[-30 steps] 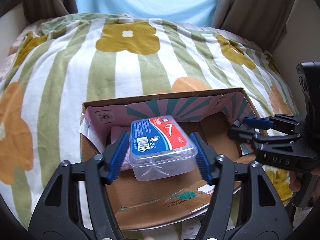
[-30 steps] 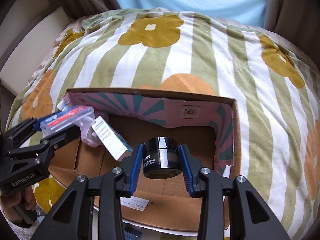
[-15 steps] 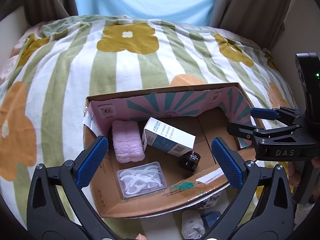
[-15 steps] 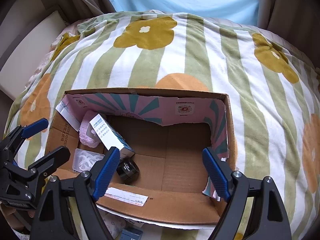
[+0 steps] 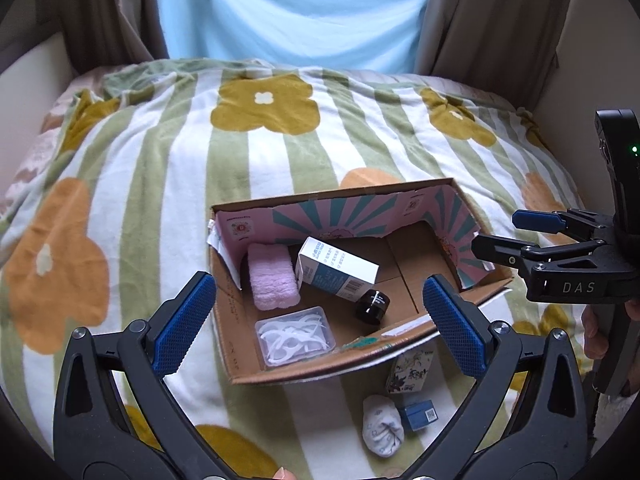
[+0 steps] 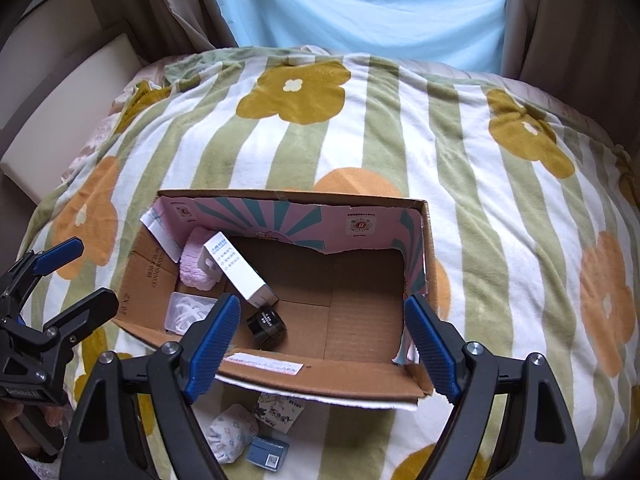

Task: Organize objects
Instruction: 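Move left tool to the white patterned sock while right tool moves to the blue cube box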

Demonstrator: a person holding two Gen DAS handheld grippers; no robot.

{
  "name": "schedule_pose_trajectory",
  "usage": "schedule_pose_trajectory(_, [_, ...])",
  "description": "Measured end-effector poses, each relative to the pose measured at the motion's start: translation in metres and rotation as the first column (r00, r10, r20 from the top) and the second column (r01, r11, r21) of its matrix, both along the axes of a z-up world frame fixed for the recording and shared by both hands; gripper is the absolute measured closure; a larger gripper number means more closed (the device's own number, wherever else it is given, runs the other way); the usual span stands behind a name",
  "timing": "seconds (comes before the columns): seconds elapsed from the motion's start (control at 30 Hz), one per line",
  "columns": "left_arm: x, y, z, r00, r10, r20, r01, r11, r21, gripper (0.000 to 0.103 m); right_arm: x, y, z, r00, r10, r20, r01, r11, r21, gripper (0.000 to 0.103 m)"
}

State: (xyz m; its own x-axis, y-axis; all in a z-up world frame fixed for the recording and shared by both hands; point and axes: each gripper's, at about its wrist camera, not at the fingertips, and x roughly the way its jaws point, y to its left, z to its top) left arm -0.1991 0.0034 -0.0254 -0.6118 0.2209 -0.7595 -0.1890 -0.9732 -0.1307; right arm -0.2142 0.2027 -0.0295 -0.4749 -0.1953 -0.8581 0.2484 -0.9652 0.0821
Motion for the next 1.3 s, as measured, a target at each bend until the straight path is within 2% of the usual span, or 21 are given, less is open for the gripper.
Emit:
schedule_pose_trajectory(0.23, [0.047,-0.002,0.038,0.998,-0.01,-0.07,0.009,1.0,-0.015,0.0,0.044,0.0,0.037,0.997,0.034,-0.066,-0.036,0.999,-0.019,0.022])
schedule_pose_trajectory(0.37, [0.081,-0.005,0.045,0.993,-0.026,-0.112,0.023,0.999,-0.025,0.0,0.075,0.003,0.047,0.99,0.082,-0.112,-0.086,0.996,-0.033,0.022])
schedule_pose_trajectory(0.47, [0.104,-0.004,0.04,0.991,-0.06,-0.12,0.056,0.998,-0.033,0.0,0.099,0.007,0.046,0.984,0.115,-0.14,-0.123,0.991,-0.048,0.022])
schedule_pose_trajectory(0.6, [0.13,0.004,0.021,0.985,-0.145,-0.097,0.138,0.988,-0.074,0.0,0.124,0.012,0.031,0.975,0.172,-0.144,-0.184,0.98,-0.078,0.022])
schedule_pose_trajectory(0.7, [0.143,0.011,0.004,0.975,-0.205,-0.083,0.195,0.975,-0.11,0.0,0.138,0.014,0.014,0.966,0.216,-0.143,-0.227,0.971,-0.068,0.022])
schedule_pose_trajectory(0.8, [0.149,0.017,-0.016,0.962,-0.268,-0.054,0.262,0.96,-0.095,0.0,0.148,0.014,-0.005,0.956,0.26,-0.136,-0.272,0.96,-0.07,0.022])
schedule_pose_trajectory(1.07, [0.144,0.034,-0.08,0.91,-0.41,0.064,0.414,0.908,-0.062,0.0,0.161,0.013,-0.055,0.908,0.402,-0.116,-0.411,0.909,-0.07,0.022])
schedule_pose_trajectory(1.3, [0.128,0.048,-0.126,0.886,-0.443,0.14,0.455,0.887,-0.073,0.0,0.152,0.007,-0.106,0.89,0.453,-0.051,-0.455,0.89,-0.033,0.022])
